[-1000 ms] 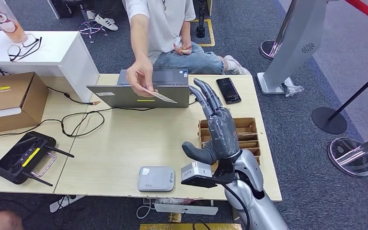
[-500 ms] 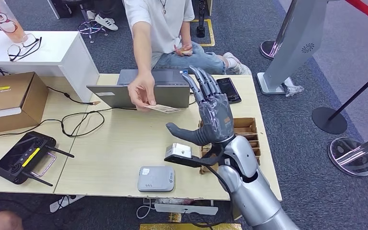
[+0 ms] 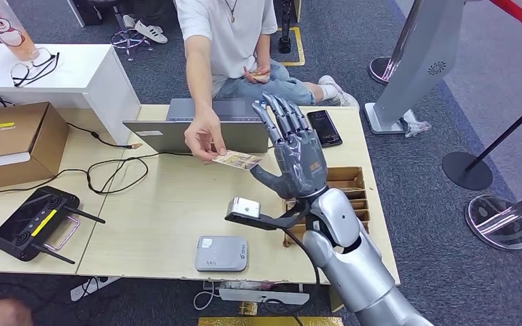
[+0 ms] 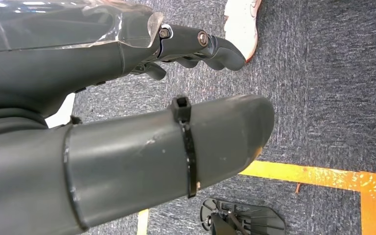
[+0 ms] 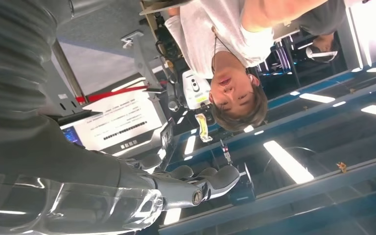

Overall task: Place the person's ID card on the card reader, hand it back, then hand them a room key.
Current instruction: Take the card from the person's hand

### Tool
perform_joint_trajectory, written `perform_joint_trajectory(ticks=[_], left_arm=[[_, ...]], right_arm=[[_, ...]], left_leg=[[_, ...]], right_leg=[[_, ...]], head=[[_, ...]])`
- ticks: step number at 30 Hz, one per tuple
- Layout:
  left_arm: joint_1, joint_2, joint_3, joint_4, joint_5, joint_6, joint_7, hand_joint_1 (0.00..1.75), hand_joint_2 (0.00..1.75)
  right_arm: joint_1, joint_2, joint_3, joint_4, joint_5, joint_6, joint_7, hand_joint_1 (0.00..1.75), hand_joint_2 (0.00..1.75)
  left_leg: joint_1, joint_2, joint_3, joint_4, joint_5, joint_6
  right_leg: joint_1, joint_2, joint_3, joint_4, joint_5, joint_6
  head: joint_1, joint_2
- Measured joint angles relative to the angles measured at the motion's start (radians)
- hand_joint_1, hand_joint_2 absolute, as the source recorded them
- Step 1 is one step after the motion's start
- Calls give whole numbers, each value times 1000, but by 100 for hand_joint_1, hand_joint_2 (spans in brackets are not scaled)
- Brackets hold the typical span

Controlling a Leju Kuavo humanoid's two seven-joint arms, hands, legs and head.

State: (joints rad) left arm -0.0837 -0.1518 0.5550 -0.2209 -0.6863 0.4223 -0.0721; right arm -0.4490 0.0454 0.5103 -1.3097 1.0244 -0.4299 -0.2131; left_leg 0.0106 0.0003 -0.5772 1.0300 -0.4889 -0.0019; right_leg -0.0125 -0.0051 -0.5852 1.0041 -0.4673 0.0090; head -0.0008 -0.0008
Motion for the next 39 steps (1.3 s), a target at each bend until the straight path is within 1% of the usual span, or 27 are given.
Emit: perform_joint_trajectory(ticks=[7, 13, 15, 17, 19, 21, 22, 26, 30, 34, 39], left_arm=[[0, 0, 0, 0, 1, 1, -3, 0, 0], [0, 0, 0, 0, 2, 1, -5, 0, 0], [0, 0, 0, 0, 2, 1, -5, 0, 0], [0, 0, 0, 0, 2, 1, -5, 0, 0], [0, 0, 0, 0, 2, 1, -6, 0, 0], [0, 0, 0, 0, 1, 2, -6, 0, 0], [0, 0, 0, 0, -4, 3, -6, 0, 0], [-1, 0, -8, 0, -37, 7, -10, 0, 0], [-3, 0, -4, 0, 3, 7, -13, 0, 0], [-3, 2, -2, 0, -8, 25, -7, 0, 0], [-2, 5, -2, 0, -17, 29, -4, 0, 0]], right_arm=[[-9, -1, 12, 17, 60, -17, 22, 0, 175], [-11, -1, 15, 19, 84, -16, 34, 0, 175], [-11, -2, 15, 19, 85, -13, 36, 3, 175], [-11, -2, 15, 19, 85, -8, 37, 73, 175], [-11, -2, 16, 19, 85, -3, 37, 148, 175], [-11, -3, 19, 19, 86, 1, 37, 162, 175], [-11, -3, 21, 19, 86, 3, 37, 165, 175], [-12, -5, 25, 19, 86, 15, 37, 161, 175], [-12, -6, 28, 19, 86, 19, 36, 159, 175], [-12, -6, 29, 19, 84, 25, 33, 173, 175], [-12, -6, 30, 19, 83, 30, 30, 175, 175]], left_leg=[[0, 0, 0, 0, 0, 0], [0, 0, 0, 0, 0, 0], [0, 0, 0, 0, 0, 0], [0, 0, 0, 0, 0, 0], [0, 0, 0, 0, 0, 0], [0, 0, 0, 0, 0, 0], [0, 0, 0, 0, 0, 0], [0, 0, 0, 0, 0, 0], [0, 0, 0, 0, 0, 0], [0, 0, 0, 0, 0, 0], [0, 0, 0, 0, 0, 0]], right_leg=[[0, 0, 0, 0, 0, 0], [0, 0, 0, 0, 0, 0], [0, 0, 0, 0, 0, 0], [0, 0, 0, 0, 0, 0], [0, 0, 0, 0, 0, 0], [0, 0, 0, 0, 0, 0], [0, 0, 0, 0, 0, 0], [0, 0, 0, 0, 0, 0], [0, 0, 0, 0, 0, 0], [0, 0, 0, 0, 0, 0], [0, 0, 0, 0, 0, 0]], head=[[0, 0], [0, 0], [0, 0], [0, 0], [0, 0], [0, 0], [0, 0], [0, 0], [0, 0], [0, 0], [0, 0]])
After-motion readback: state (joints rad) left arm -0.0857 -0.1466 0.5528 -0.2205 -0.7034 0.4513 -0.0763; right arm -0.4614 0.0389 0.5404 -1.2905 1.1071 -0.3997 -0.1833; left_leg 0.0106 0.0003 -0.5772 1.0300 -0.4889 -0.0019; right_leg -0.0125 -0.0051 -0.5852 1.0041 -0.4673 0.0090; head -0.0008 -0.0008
